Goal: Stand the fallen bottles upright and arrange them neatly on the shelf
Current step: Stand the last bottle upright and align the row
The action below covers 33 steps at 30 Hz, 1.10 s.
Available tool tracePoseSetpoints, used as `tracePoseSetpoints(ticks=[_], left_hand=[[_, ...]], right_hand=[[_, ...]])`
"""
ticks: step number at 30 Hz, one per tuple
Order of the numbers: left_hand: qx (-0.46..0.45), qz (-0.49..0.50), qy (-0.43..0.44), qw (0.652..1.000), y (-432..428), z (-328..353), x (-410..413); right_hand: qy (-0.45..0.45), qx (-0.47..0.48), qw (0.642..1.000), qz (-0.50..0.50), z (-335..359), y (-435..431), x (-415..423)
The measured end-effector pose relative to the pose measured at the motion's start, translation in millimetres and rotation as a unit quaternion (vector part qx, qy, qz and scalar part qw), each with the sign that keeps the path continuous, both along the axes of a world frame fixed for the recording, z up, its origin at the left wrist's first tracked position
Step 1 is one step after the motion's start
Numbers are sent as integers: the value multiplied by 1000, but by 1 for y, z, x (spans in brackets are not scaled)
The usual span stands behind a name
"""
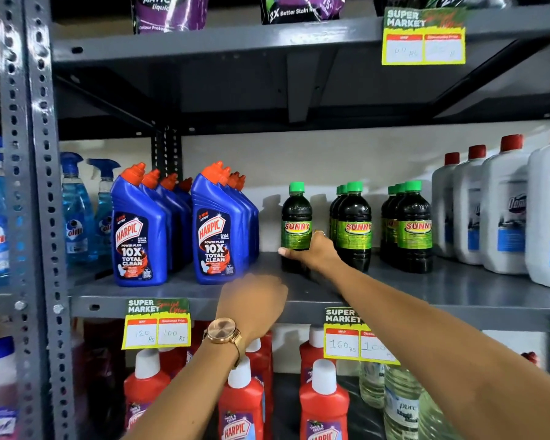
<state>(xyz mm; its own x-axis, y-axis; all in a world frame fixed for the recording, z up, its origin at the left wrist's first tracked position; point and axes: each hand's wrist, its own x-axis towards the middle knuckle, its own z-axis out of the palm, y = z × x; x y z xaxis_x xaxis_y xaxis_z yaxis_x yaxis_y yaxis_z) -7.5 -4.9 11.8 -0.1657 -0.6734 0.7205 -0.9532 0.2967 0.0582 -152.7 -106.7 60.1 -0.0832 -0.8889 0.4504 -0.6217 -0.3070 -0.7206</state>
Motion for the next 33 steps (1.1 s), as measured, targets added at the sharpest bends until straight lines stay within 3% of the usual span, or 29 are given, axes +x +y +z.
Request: tracePoseSetpoints(ticks=[3,6,8,11,13,15,18,33], left_hand=[[57,-7,-26,998,-4,11,3],[118,2,-10,993,-22,37,-4],[188,-9,37,981,-44,54,-17],[275,-59,194,940,-76,60,-34],[289,-66,275,915,-94,56,-39],[311,-62,309,896,-108,50,-43],[299,-54,334,892,-124,42,-46],[242,-94,310,915,-115,36,-43]], right_hand=[[45,-83,995,-22,12,21,-18],[62,-276,954,-98,20,34,-53],[89,-316,931,-158,18,32,-76],[53,-212,954,-206,6,20,-94],[-45,-107,980,-159,-3,13,-95],[-69,-51,991,-100,-8,2,-97],[-34,-7,997,-73,-9,-4,-100],[-6,-33,997,-75,-12,-7,-102]])
